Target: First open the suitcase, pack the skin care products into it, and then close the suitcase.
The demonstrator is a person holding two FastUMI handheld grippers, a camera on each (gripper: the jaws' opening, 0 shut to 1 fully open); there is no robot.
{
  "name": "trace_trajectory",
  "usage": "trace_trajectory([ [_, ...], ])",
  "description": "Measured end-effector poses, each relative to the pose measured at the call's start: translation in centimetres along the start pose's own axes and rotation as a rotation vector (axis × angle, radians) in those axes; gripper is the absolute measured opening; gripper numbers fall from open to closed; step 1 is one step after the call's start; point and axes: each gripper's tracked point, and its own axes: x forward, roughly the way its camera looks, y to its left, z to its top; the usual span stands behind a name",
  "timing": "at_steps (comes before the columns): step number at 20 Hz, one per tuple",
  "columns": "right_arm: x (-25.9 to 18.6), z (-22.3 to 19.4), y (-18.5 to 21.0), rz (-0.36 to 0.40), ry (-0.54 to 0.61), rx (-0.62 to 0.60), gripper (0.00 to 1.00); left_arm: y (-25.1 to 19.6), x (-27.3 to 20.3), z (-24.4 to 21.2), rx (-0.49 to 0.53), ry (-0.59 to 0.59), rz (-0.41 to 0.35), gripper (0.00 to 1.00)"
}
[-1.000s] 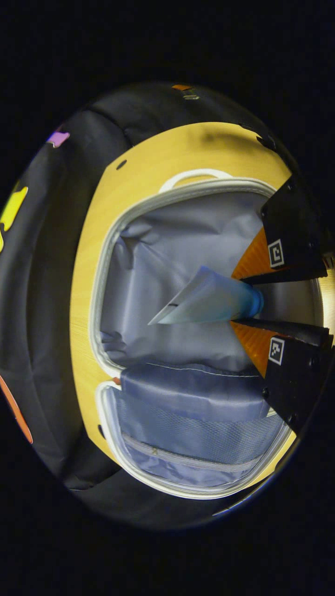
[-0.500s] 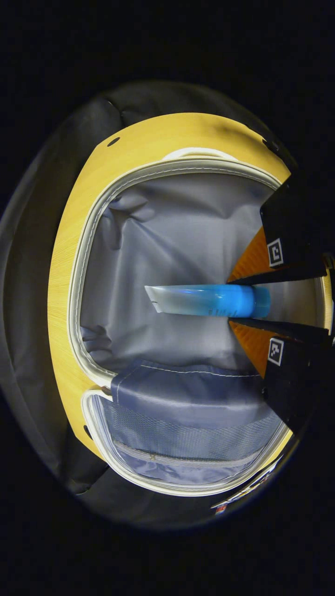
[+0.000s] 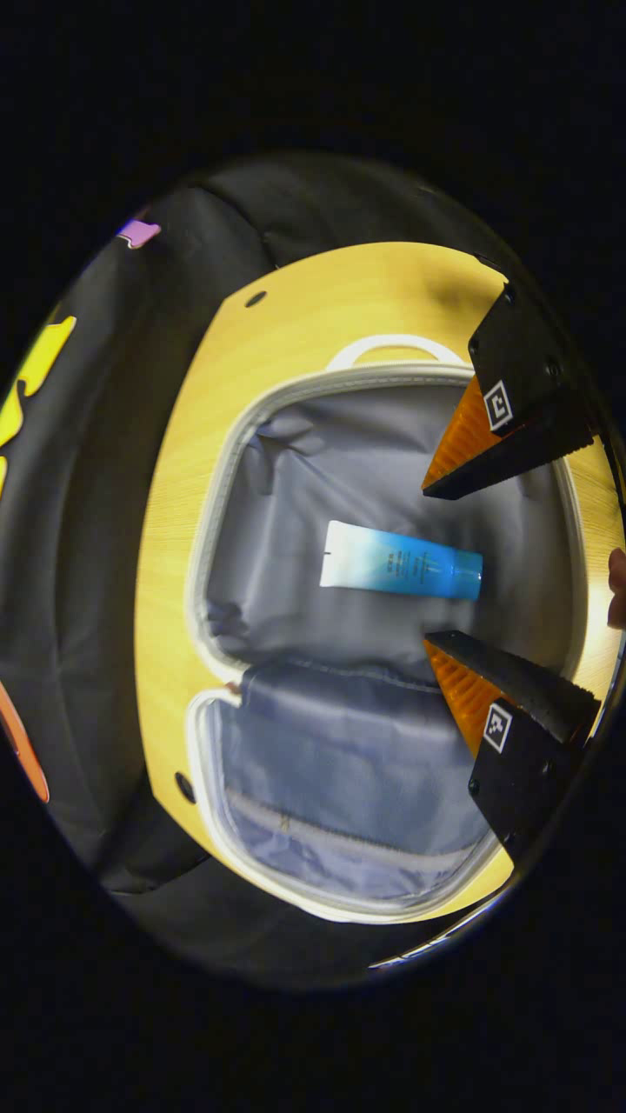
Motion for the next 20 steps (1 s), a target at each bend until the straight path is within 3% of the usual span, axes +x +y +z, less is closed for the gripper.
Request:
trace_trajectory([
  [4,6.7,-0.8,7.1,0.145,0.098,-0.027,0.35,2.8,-7.5,0.2,-0.064,-0.248,0.028,0.98],
  [6,10.4,-2.7,9.5,0.165,0.178,-0.007,0.35,5.4,-10.4,-1.3,-0.093,-0.326,0.091,0.99],
  [8,14.2,-5.0,11.6,0.159,0.256,0.011,0.33,7.2,-12.6,-3.3,-0.150,-0.370,0.101,0.98],
  [13,22.2,-11.5,13.2,0.073,0.455,0.079,0.36,10.9,-15.5,-8.8,-0.227,-0.385,0.124,0.98],
  [20,25.5,-16.0,11.5,-0.112,0.615,0.246,0.33,14.3,-16.6,-10.4,-0.423,-0.400,0.126,0.99],
])
